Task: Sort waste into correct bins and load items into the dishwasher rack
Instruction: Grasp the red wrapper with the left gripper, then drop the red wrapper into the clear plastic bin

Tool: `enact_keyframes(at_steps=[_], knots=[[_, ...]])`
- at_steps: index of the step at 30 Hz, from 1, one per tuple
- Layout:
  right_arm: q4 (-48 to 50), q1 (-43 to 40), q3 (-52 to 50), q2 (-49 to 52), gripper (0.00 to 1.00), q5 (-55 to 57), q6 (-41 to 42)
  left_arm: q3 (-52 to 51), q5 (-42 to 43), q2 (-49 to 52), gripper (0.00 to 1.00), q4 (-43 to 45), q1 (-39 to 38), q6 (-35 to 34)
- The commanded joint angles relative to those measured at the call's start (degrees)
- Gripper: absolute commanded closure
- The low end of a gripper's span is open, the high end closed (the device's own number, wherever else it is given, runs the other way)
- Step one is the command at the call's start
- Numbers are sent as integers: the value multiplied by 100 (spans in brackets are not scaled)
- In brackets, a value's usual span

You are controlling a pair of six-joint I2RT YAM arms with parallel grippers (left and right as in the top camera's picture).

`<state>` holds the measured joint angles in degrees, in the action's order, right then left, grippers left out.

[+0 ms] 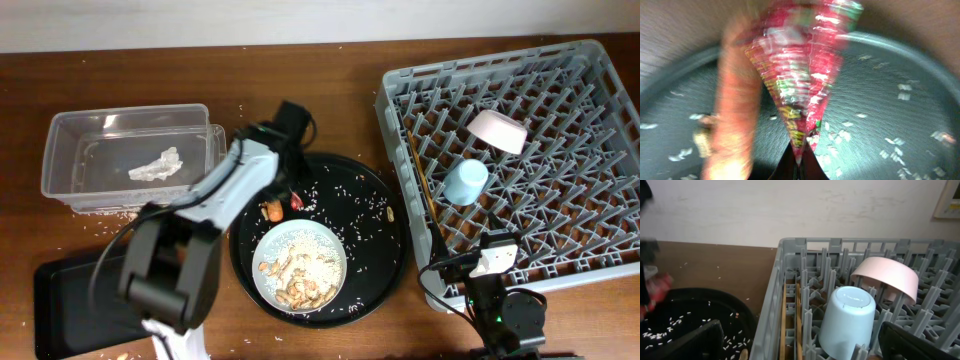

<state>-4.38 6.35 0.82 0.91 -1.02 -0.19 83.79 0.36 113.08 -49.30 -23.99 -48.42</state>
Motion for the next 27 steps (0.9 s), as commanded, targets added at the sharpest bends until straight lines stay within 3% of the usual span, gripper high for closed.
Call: enact_keyframes(at_steps=[1, 4, 8, 10, 11, 12, 15, 20, 27], knots=[[9, -37, -50, -48, 2, -28, 22, 553, -697, -1097, 100, -415, 365, 1003], [9, -37, -50, -48, 2, -28, 22, 573, -1139, -1622, 100, -785, 1054, 1058], [9, -37, -50, -48, 2, -28, 22, 411, -901, -1545, 95, -745, 2205, 1054], [9, -37, -50, -48, 2, -28, 22, 356, -855, -1335, 83, -573, 2511, 1058], [9, -37, -50, -48, 2, -28, 22, 356, -855, -1220, 66, -476, 2616, 1060], [9, -37, -50, -48, 2, -28, 22, 358, -778, -1132, 59, -382, 2697, 1099], [9, -37, -50, -48, 2, -28, 22, 393, -164, -1099, 52, -144, 2892, 1388], [9, -37, -50, -48, 2, -28, 22, 839, 546, -1163, 51, -313, 2645, 2170], [9, -37, -50, -48, 2, -28, 22, 507, -125, -686, 60, -782, 1023, 2752]])
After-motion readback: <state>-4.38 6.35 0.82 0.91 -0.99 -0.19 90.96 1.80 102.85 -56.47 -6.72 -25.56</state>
